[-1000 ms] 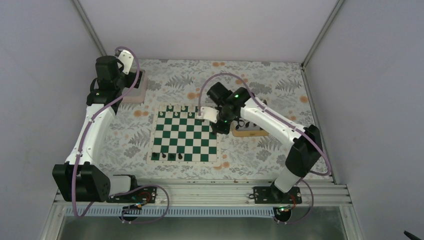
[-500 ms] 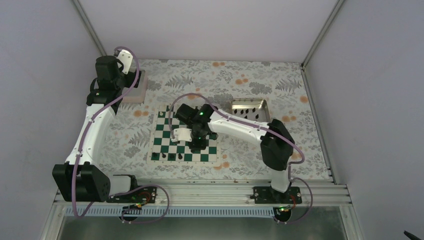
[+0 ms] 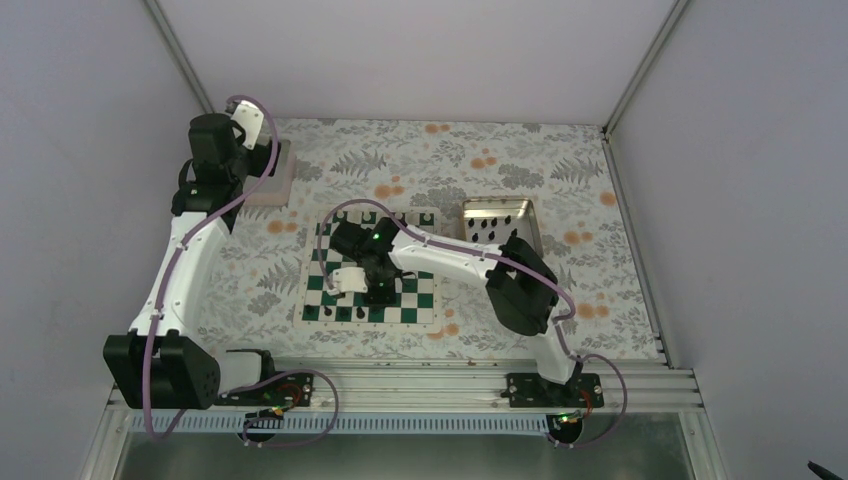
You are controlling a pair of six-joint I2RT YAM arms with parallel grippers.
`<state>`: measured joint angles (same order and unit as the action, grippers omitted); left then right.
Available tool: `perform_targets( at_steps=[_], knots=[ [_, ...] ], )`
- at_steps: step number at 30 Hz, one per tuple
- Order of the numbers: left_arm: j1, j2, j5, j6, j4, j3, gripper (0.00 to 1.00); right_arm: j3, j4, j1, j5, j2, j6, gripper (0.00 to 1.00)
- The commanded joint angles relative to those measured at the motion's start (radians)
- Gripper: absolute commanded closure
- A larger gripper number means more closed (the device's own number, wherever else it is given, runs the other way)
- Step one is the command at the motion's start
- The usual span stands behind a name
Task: Set up the chess pieces on the board
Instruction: Place the chess piece on the chessboard.
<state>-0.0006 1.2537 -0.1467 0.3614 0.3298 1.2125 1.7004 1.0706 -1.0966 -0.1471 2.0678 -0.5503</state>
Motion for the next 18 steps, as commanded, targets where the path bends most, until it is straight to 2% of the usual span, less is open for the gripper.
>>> perform_targets(
  at_steps=[1, 18],
  knots=[
    [0.007, -0.019, 0.004, 0.014, -0.016, -0.015, 0.0, 0.013, 0.029, -0.016, -0.006, 0.015, 0.004, 0.96],
    [0.008, -0.017, -0.002, 0.024, -0.029, -0.035, 0.0, 0.023, 0.006, -0.02, 0.005, 0.048, 0.012, 0.96]
  ],
)
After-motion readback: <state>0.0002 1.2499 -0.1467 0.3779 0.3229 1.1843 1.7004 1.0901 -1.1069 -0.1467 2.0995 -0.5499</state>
